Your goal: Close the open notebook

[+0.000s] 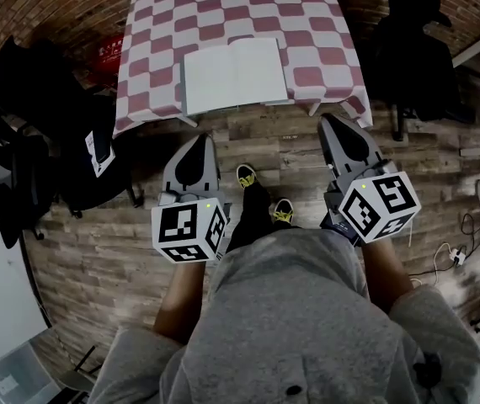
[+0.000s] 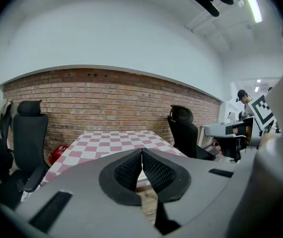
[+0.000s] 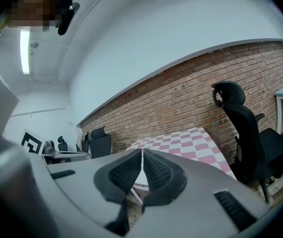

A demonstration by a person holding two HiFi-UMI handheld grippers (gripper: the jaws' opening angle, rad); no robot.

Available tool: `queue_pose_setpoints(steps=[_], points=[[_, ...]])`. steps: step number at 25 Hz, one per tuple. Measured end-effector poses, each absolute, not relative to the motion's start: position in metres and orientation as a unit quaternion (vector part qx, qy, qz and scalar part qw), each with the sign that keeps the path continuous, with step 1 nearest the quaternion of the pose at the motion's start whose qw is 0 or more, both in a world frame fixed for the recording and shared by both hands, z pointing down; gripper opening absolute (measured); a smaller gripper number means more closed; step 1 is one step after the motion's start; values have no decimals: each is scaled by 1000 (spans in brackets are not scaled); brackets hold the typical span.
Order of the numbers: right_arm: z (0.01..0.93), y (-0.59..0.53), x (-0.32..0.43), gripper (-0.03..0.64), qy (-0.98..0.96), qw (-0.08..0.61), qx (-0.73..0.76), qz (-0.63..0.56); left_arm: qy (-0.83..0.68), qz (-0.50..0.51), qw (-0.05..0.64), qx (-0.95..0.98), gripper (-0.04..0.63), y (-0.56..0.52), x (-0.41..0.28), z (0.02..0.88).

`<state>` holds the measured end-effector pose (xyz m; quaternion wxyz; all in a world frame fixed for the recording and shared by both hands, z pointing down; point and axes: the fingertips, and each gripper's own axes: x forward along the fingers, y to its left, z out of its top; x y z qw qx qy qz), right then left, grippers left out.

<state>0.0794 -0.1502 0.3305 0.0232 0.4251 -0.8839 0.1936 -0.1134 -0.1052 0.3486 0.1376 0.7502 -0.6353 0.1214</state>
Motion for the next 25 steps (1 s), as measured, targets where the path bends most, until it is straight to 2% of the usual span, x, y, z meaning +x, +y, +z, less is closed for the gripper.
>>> queue_pose_setpoints(steps=[18, 21, 25], points=[[341, -237, 7, 32, -882, 51, 424, 201, -657, 126, 179, 721, 15, -189, -203, 388], [342, -253, -4, 33, -881, 54, 426, 199, -651, 119, 195, 724, 61, -204, -214, 399], [344, -269, -15, 33, -878, 58, 430, 199, -640, 116, 217, 728, 89, -220, -227, 416]])
